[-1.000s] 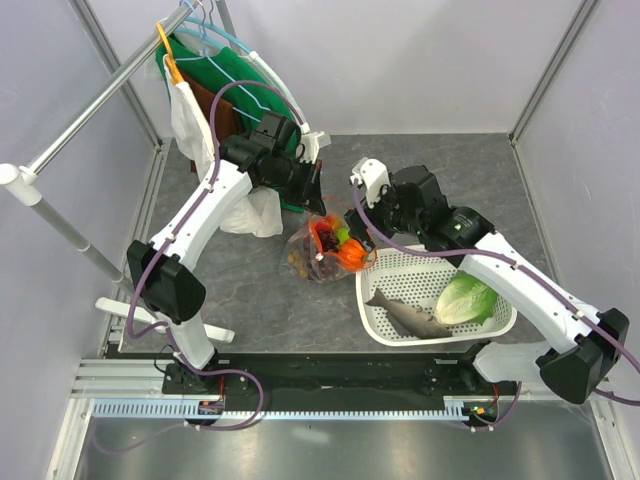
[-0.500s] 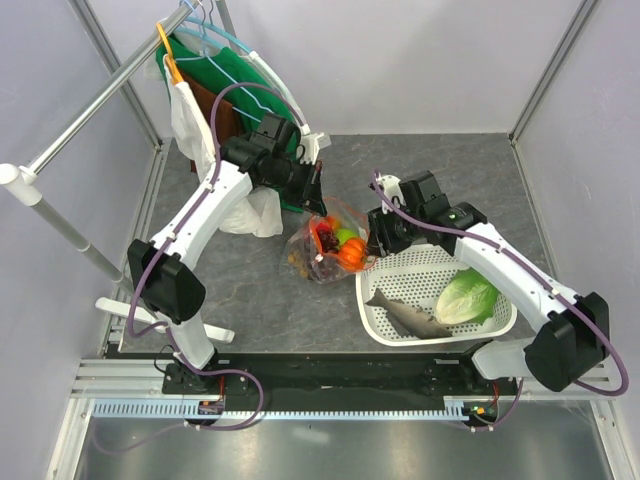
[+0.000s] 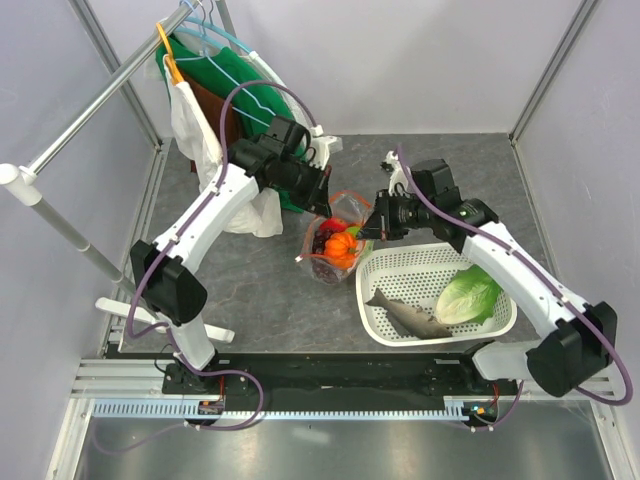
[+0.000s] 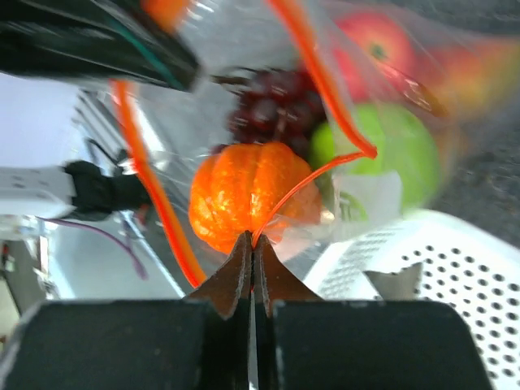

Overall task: Place the food in the zip-top bag and seal the zipper
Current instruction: Adjust the zipper food storage bag at the center of the board.

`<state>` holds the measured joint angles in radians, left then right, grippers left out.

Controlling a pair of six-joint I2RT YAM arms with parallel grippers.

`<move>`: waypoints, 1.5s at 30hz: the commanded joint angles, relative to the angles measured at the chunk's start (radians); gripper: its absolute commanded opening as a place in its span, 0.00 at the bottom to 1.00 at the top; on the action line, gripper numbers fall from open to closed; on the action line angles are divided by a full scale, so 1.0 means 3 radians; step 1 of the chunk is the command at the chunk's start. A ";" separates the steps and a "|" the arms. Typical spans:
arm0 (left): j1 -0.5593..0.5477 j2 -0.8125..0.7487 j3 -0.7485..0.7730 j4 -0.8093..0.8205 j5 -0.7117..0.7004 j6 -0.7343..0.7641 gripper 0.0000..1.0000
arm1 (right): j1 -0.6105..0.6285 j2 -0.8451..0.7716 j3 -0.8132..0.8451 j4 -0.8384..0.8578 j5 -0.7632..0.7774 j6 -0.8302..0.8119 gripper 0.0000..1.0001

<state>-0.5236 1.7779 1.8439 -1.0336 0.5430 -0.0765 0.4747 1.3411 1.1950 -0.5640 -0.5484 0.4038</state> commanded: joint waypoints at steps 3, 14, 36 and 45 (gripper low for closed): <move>-0.0182 -0.0128 -0.0112 0.0112 0.0010 0.0714 0.11 | -0.0002 -0.0221 -0.0204 0.0397 -0.0079 0.0652 0.00; 0.0221 -0.1287 -0.1175 0.0734 0.0557 0.1088 0.61 | -0.0161 -0.0272 -0.0368 0.0428 0.0033 0.0653 0.00; 0.0170 -0.2987 -0.4433 0.3607 0.0506 0.1324 0.50 | -0.0299 -0.0185 -0.0373 0.0540 -0.0054 0.1067 0.00; -0.0172 -0.2664 -0.4699 0.4682 0.0568 0.0864 0.35 | -0.0319 -0.0175 -0.0378 0.0540 -0.0084 0.1088 0.00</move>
<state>-0.5323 0.9451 0.4469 0.1635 0.7113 0.2443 0.3885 1.2896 1.0573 -0.4400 -0.5606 0.7147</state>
